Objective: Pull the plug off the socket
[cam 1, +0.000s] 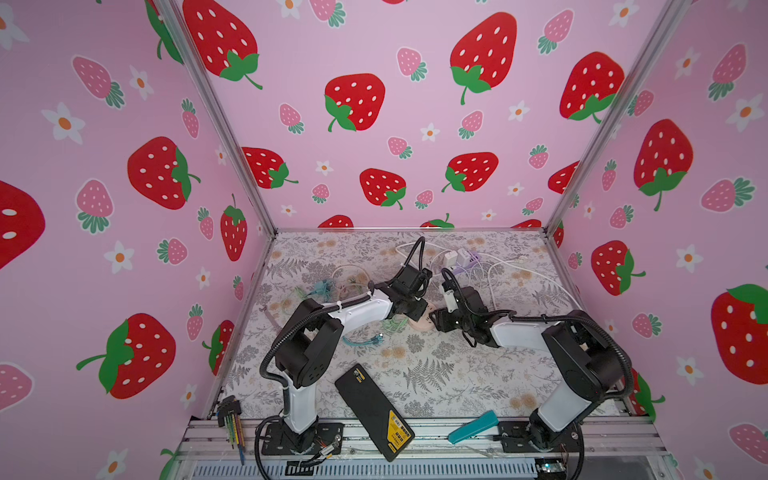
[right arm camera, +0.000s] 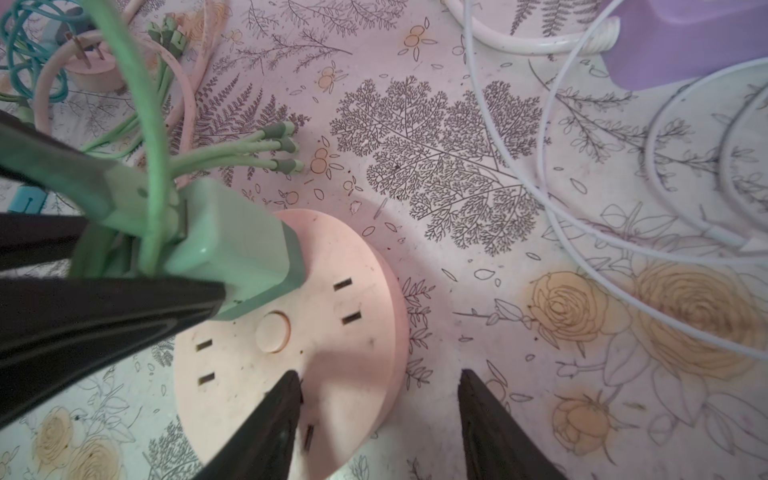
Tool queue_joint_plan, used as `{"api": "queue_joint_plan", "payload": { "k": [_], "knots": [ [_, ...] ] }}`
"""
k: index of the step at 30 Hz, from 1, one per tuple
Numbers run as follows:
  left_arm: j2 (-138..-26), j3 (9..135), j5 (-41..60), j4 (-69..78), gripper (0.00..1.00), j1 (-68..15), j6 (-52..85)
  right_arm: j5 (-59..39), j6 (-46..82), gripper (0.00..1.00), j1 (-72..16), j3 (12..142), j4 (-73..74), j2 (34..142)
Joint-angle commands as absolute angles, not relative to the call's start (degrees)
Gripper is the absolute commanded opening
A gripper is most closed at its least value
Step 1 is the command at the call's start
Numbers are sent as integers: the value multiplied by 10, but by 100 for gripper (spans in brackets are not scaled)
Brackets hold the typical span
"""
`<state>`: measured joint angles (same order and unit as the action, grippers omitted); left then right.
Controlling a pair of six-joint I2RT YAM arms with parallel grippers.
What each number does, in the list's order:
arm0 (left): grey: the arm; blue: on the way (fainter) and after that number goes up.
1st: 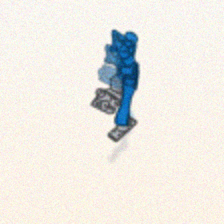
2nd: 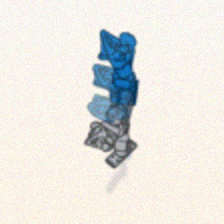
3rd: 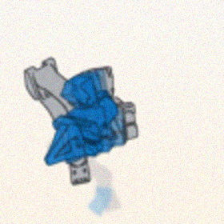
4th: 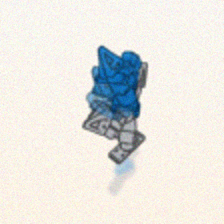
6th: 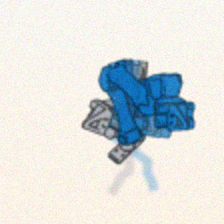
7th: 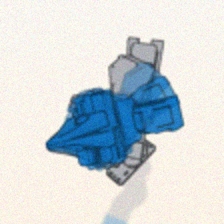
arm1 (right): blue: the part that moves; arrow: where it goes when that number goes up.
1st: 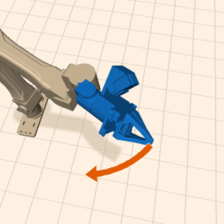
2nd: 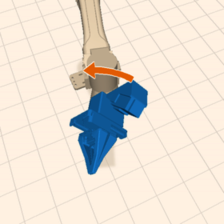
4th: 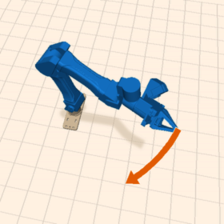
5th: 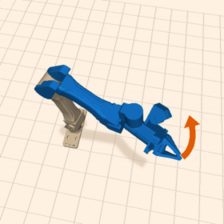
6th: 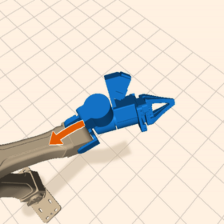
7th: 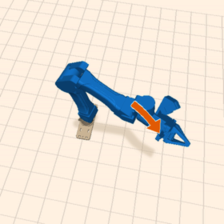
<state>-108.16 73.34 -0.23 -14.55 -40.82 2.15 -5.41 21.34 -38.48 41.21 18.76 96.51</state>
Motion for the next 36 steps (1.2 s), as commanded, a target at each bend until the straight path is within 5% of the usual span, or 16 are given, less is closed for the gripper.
{"api": "queue_joint_plan", "payload": {
  "k": [1,36],
  "knots": [
    [-1106,740,34,-202,21,-417,22,-51,213,62,-383,428,163,982],
    [-1124,783,62,-243,14,-386,85,-44,222,54,-377,451,79,1045]
  ]
}}
